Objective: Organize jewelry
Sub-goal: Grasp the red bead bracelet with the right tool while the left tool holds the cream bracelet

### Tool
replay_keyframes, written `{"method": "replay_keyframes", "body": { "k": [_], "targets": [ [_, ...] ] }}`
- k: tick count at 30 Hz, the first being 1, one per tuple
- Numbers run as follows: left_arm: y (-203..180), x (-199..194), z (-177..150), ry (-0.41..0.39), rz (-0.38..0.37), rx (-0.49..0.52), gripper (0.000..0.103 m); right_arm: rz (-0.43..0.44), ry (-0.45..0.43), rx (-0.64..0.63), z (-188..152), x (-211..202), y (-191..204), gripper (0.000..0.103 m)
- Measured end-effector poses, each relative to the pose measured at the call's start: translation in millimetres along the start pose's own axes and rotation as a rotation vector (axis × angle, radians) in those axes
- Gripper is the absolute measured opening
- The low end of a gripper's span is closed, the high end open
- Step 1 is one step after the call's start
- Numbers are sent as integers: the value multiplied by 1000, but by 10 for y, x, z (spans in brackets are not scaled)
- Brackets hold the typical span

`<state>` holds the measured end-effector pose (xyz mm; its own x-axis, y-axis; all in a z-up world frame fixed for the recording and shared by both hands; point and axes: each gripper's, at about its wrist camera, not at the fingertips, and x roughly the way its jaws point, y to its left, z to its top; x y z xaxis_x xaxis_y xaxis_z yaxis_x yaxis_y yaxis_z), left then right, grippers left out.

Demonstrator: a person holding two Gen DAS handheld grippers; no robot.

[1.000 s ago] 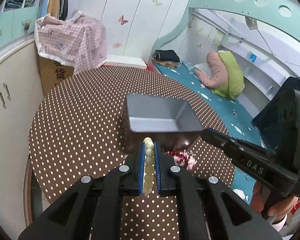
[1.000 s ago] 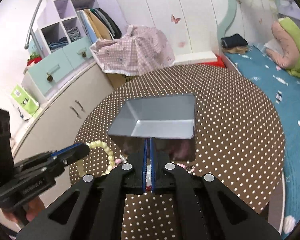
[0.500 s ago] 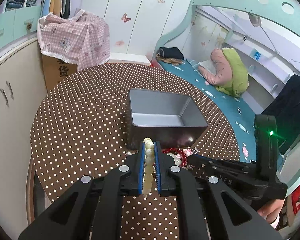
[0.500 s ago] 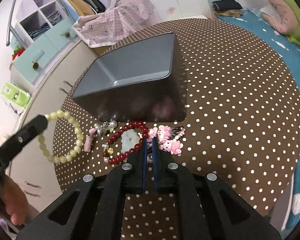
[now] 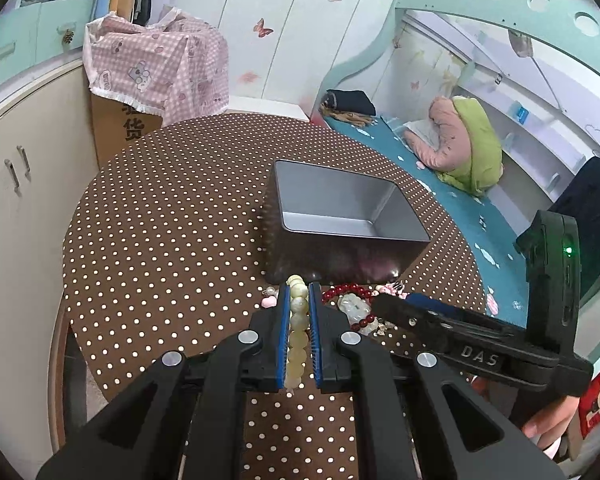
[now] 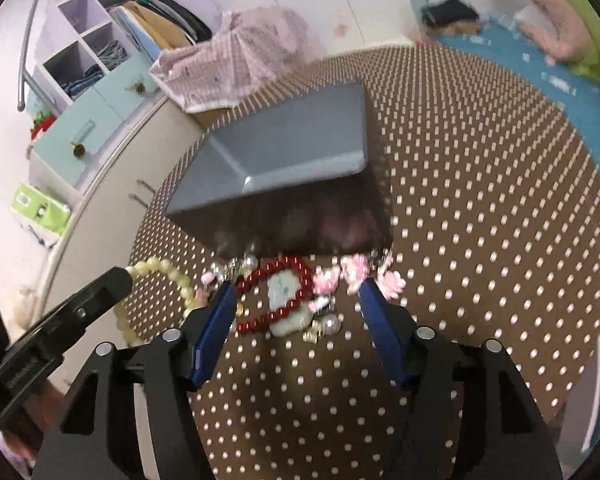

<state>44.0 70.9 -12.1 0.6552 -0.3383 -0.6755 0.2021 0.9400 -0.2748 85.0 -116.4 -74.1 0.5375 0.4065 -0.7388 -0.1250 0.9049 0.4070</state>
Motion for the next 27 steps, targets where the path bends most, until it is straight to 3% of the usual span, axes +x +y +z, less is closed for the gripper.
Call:
{"method": "replay_keyframes", "body": {
  "k": [1, 6, 12, 22, 27],
  "targets": [
    [11, -4, 0, -1, 0, -1, 8, -3, 7, -6, 8, 22, 20, 61],
    [45, 17, -1, 5, 0, -11, 8, -27, 51, -56, 12, 205, 155, 35],
    [94, 48, -5, 15, -4, -15, 8, -24, 61, -57, 73, 264, 97, 20],
    [92, 67, 27, 10, -7, -12, 8, -83, -23, -145, 82, -12, 142, 20],
    [93, 70, 33, 6, -10, -10, 8, -150, 13, -213, -14, 6, 170, 22]
  ]
}}
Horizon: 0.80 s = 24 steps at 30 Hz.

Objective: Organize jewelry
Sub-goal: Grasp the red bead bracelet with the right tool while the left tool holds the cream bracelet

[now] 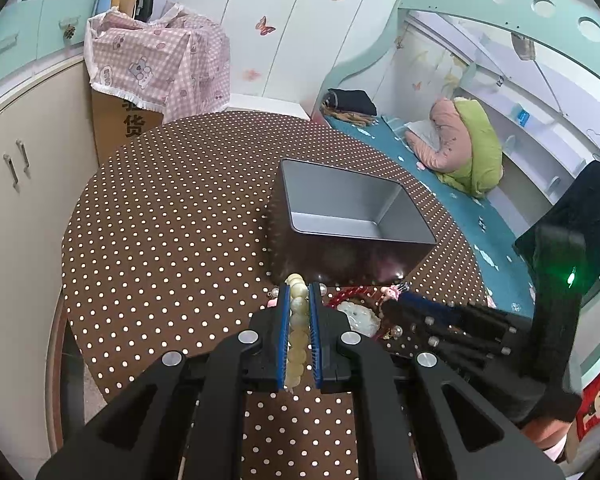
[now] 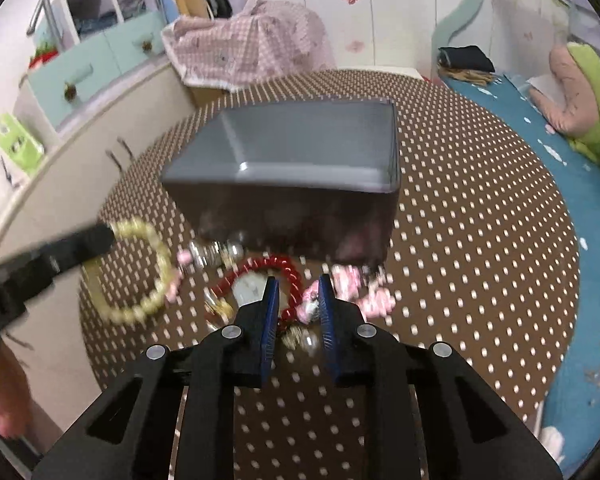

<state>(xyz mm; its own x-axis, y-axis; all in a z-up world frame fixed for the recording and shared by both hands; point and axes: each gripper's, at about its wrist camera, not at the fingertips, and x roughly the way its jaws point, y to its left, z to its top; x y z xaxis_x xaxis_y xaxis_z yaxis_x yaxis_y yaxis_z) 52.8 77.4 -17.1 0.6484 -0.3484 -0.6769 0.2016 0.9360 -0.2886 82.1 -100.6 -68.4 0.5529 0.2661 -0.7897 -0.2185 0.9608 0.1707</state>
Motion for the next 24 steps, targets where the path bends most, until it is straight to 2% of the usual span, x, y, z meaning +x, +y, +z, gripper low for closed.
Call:
{"method": "replay_keyframes", "body": {
  "k": [3, 4, 6, 8, 12, 13, 15, 19, 21, 24],
  "targets": [
    [17, 30, 8, 3, 5, -5, 8, 17, -10, -4, -29, -23, -17, 24],
    [21, 31, 6, 5, 6, -5, 8, 26, -7, -10, -13, -23, -18, 27],
    [30, 46, 9, 8, 1, -4, 8, 40, -6, -15, 3, -8, -18, 40],
    [34, 43, 8, 8, -1, -4, 8, 58, 14, -35, 53, 61, 6, 40],
    [41, 61, 9, 13, -1, -3, 8, 95, 65, -54, 92, 222, 25, 37],
    [39, 64, 4, 14, -1, -4, 8, 131, 80, -49, 107, 255, 9, 36],
    [45, 80, 9, 18, -2, -6, 8, 166, 92, -16, 153, 293, -56, 33],
    [51, 101, 32, 21, -8, -7, 8, 216, 117, 34, 226, 357, -151, 32],
    [35, 112, 37, 22, -13, -5, 8, 183, 123, 12, 228, 367, -116, 23],
    [30, 125, 30, 25, -18, -4, 8, 217, 134, 49, 227, 390, -159, 17]
  ]
}}
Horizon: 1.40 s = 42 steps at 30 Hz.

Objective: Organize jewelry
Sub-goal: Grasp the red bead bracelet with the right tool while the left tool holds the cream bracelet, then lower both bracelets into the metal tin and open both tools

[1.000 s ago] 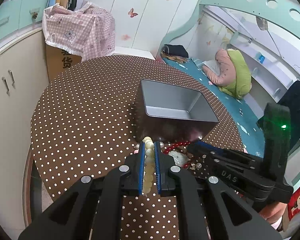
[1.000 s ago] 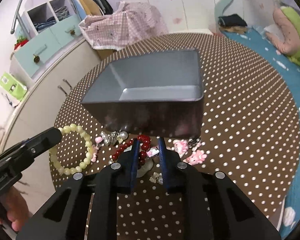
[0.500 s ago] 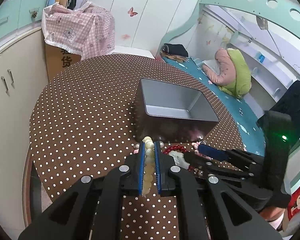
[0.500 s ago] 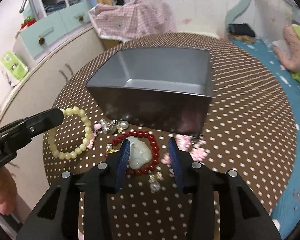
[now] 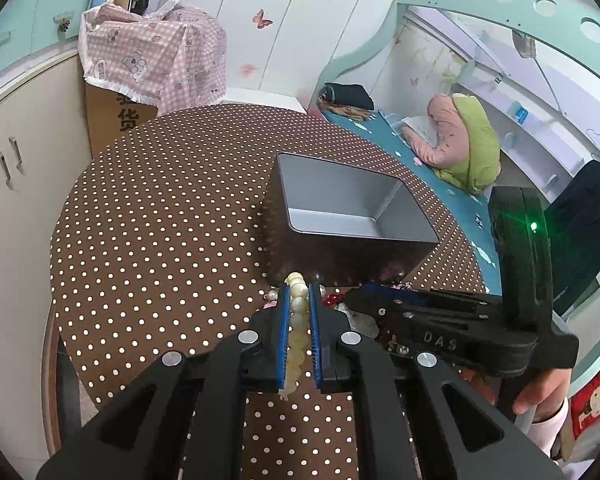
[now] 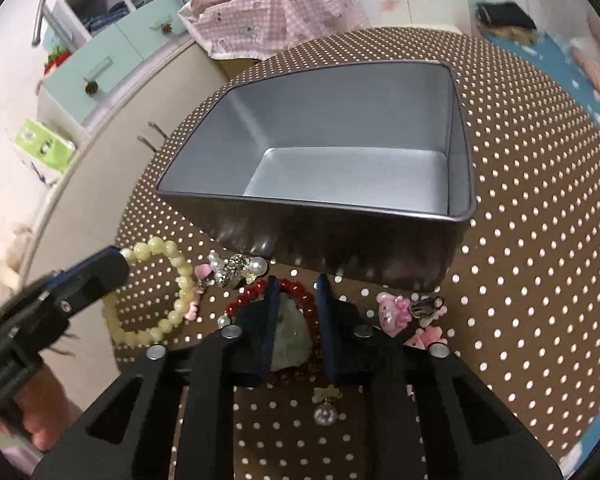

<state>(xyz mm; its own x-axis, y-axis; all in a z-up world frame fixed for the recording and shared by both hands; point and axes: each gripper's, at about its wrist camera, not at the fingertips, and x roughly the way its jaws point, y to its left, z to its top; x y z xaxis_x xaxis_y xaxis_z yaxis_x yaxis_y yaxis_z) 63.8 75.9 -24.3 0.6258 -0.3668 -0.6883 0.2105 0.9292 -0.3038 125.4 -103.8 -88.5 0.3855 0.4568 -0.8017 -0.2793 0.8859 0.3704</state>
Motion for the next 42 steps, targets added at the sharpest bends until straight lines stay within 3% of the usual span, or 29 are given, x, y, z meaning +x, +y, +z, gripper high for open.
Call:
{"method": "replay_keyframes", "body": {
  "k": [12, 20, 22, 24, 26, 33, 36, 37, 38, 39, 42],
  "targets": [
    [29, 16, -28, 3, -5, -7, 8, -83, -7, -95, -129, -118, 106, 19],
    [-1, -19, -61, -1, -11, -4, 8, -81, 80, -117, 33, -52, 245, 21],
    [26, -45, -74, -7, -10, -13, 8, -86, 44, -128, -44, -154, 302, 27],
    [63, -60, -69, -13, 1, -22, 8, -87, -4, -151, -148, -264, 388, 41],
    [92, -61, -71, -12, 14, -26, 8, -55, -20, -180, -244, -341, 483, 41],
    [97, -143, -115, -23, 13, -27, 8, -20, 54, -311, -369, -169, 771, 28],
    [104, -154, -115, -24, 11, -27, 8, -65, 65, -327, -327, 2, 779, 26],
    [101, -159, -119, -24, 11, -26, 8, -71, 73, -321, -311, 14, 768, 24],
    [100, -159, -118, -23, 11, -25, 8, -93, 72, -315, -305, 21, 741, 12],
    [95, -160, -120, -23, 9, -25, 8, -106, 74, -309, -290, 32, 723, 9],
    [75, -171, -121, -26, 4, -21, 8, -95, 63, -256, -244, 14, 644, 9]
  ]
}}
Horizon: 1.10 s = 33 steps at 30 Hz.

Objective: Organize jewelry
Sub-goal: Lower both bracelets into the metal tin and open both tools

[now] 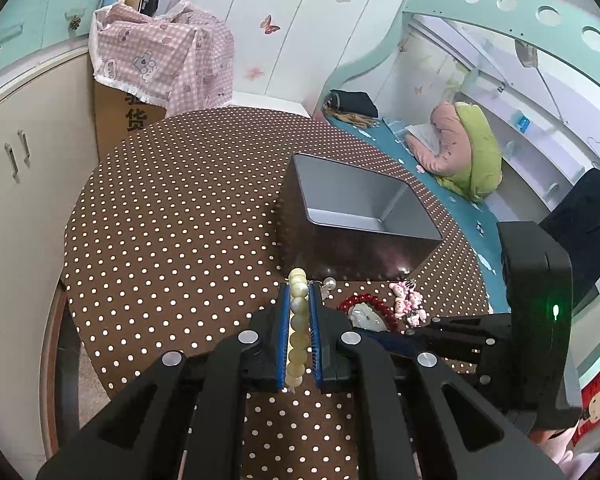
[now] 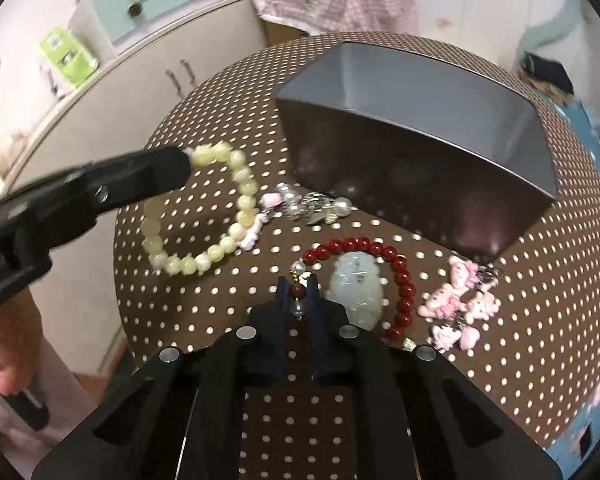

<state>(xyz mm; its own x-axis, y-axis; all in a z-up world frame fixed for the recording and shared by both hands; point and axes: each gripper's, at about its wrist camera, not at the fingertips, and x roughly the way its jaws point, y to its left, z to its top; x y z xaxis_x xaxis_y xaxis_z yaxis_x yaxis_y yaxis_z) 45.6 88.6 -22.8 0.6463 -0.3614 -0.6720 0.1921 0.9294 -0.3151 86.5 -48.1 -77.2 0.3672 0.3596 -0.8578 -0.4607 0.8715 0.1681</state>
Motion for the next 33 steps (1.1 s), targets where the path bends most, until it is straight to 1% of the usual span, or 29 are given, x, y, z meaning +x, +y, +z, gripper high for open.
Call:
{"method": "replay_keyframes", "body": {
  "k": [4, 8, 18, 24, 27, 31, 33],
  "targets": [
    [-40, -24, 29, -9, 0, 1, 8, 32, -55, 38, -13, -176, -96, 9],
    [-143, -65, 95, -27, -3, 22, 8, 23, -110, 77, -20, -398, -203, 9],
    [-497, -160, 353, -88, -11, 120, 8, 31, -244, 126, 37, -934, -401, 9],
    [-640, -146, 593, -113, -17, 149, 8, 35, -314, 154, 201, -1169, -536, 9],
    [-683, -103, 699, -114, -2, 158, 8, 29, -346, 178, 339, -1278, -668, 9],
    [-706, -36, 830, -112, 11, 161, 8, 29, -366, 200, 509, -1326, -783, 9],
    [-696, 19, 898, -107, 19, 157, 8, 37, -359, 201, 580, -1304, -831, 9]
  ]
}}
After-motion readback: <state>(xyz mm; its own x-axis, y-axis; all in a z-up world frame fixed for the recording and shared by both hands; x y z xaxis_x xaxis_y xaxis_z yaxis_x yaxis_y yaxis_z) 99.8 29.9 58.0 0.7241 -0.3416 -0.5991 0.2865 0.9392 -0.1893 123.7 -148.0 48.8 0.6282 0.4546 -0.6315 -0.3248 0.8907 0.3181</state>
